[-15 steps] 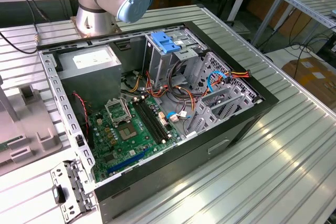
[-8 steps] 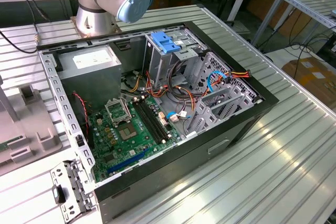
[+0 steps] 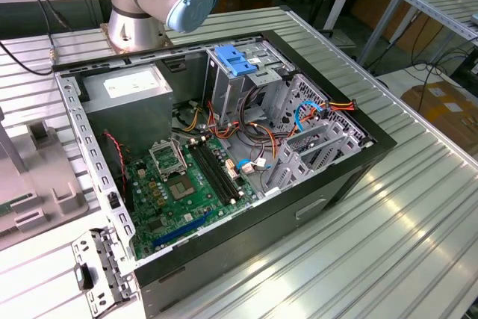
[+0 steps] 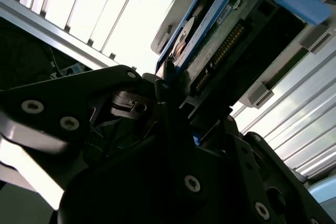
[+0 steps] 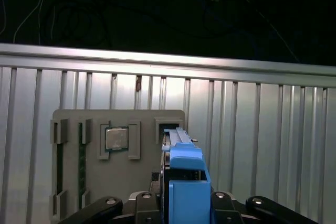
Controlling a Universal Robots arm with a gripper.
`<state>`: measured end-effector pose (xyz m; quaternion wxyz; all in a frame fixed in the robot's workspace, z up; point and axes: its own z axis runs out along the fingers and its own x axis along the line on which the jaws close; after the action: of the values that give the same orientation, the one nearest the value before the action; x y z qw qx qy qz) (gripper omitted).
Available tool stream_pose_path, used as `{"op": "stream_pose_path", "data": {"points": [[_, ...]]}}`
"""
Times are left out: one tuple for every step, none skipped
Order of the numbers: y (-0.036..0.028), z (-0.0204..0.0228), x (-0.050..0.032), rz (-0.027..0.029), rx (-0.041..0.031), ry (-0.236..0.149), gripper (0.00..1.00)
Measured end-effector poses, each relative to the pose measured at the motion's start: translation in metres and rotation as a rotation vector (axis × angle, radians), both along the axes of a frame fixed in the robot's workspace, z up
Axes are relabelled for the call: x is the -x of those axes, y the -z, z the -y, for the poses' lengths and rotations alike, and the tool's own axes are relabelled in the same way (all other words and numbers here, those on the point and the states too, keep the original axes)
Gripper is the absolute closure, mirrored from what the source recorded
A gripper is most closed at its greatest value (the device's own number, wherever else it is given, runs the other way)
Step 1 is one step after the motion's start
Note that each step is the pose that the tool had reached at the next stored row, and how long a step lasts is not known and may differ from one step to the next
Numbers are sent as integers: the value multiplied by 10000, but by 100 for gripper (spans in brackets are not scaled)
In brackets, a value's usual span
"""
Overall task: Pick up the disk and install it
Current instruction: 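Pick up the disk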
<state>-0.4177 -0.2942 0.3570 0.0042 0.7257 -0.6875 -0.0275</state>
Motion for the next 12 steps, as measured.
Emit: {"op": "stream_pose_path", "data": {"points": [[-4,0,0,0,0,1,63],[-9,0,0,1,0,0,63],[-14,0,0,1,0,0,63],[-22,-1,0,0,0,1,63],[-27,-1,0,1,-1,1,63],[-36,-1,0,1,0,1,63],[-42,-1,0,1,0,0,63],[-48,-2,0,1,0,0,63],[-58,-2,0,1,0,0,63],[-66,-2,0,1,0,1,63],[-72,-2,0,1,0,1,63],[-80,-3,0,0,0,1,63]]}}
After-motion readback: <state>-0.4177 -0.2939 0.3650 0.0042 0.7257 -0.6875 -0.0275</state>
